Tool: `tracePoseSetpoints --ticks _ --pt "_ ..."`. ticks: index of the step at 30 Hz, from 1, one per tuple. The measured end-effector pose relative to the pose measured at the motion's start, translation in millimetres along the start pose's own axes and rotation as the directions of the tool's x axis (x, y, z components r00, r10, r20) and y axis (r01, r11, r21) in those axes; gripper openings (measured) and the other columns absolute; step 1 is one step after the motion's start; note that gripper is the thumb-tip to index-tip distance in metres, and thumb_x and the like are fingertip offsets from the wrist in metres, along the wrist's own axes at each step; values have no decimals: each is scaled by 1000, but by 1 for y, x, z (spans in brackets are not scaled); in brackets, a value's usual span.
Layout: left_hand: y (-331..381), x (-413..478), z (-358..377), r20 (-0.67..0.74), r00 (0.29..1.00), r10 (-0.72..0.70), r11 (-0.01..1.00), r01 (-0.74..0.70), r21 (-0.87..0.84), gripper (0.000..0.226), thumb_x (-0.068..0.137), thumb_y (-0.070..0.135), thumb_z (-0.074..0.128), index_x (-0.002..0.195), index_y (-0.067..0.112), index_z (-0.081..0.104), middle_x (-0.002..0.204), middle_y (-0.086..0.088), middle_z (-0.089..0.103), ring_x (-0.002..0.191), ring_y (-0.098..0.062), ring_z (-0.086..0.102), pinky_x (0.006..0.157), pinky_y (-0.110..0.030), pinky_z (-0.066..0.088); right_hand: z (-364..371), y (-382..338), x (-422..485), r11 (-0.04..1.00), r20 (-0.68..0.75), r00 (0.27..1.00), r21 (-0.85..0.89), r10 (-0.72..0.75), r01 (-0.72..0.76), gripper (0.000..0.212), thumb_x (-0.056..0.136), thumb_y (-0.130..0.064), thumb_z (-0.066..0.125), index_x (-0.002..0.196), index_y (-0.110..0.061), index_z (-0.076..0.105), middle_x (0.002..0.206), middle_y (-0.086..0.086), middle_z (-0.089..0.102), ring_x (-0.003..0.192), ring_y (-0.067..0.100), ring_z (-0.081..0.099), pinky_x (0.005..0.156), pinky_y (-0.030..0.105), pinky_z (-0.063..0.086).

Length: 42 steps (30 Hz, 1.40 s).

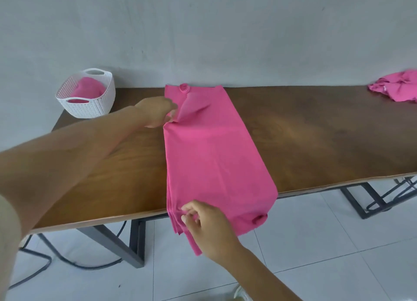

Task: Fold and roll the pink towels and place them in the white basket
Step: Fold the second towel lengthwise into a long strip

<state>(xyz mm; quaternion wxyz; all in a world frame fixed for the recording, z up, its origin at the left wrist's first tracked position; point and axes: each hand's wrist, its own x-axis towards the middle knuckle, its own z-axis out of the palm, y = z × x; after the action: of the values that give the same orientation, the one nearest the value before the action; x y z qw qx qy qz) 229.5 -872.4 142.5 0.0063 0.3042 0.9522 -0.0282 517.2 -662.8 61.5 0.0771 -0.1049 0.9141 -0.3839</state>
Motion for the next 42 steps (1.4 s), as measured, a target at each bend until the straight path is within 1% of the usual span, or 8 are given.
tracePoseSetpoints --ticks 2,9,19,22,27,34,39,42 --pt "14 -12 0 -12 999 -53 996 52 -70 16 94 20 61 87 31 53 96 5 54 97 -22 55 78 -37 46 -4 6 0 1000 -2 1000 20 2 -2 23 101 -32 53 121 -26 64 104 -16 68 85 0 60 75 18 46" --pt "63 -48 40 -77 996 45 956 -65 -287 10 96 28 66 102 19 64 106 6 60 102 -19 57 87 -35 47 -28 35 -3 998 -40 998 8 58 -58 21 99 -32 57 118 -26 66 95 -20 68 82 4 64 78 25 53" --pt "185 -47 99 -121 992 -24 837 -46 -545 26 96 34 65 118 20 61 125 2 57 118 -20 55 103 -40 45 -85 113 -55 968 -93 964 12 250 -250 12 98 -26 60 105 -32 68 92 -22 68 86 -3 63 73 12 46" --pt "215 -38 113 -107 993 -52 852 -12 -523 45 97 42 61 133 17 58 143 -4 50 134 -23 46 114 -39 37 -101 139 -69 957 -97 953 -10 288 -290 13 98 -27 59 101 -38 65 94 -20 69 85 0 62 70 13 46" --pt "241 -25 131 -58 983 -171 903 133 -408 79 90 70 24 151 23 43 164 -6 27 154 -26 17 126 -44 16 -117 181 -82 947 -84 944 4 320 -320 12 98 -27 58 99 -39 64 94 -19 69 84 -1 61 72 18 50" --pt "254 -24 139 -66 964 -259 926 228 -300 70 96 65 21 154 28 35 166 -1 23 155 -22 14 127 -42 13 -105 242 -63 894 -22 896 77 444 -441 9 96 -25 59 104 -26 64 92 -13 67 87 7 64 68 14 45" --pt "258 -24 139 -78 960 -270 936 243 -254 66 98 64 23 153 29 34 164 1 25 154 -20 16 126 -41 14 -94 261 -24 855 54 882 227 468 -467 40 94 -32 66 131 -32 51 116 -3 57 100 13 58 68 15 40" --pt "258 -23 137 -86 955 -284 934 255 -250 64 99 64 26 152 31 35 163 3 27 153 -20 19 126 -42 15 -88 264 -5 846 80 905 328 418 -420 29 93 -29 69 120 -32 59 123 -1 53 107 16 54 79 23 40"
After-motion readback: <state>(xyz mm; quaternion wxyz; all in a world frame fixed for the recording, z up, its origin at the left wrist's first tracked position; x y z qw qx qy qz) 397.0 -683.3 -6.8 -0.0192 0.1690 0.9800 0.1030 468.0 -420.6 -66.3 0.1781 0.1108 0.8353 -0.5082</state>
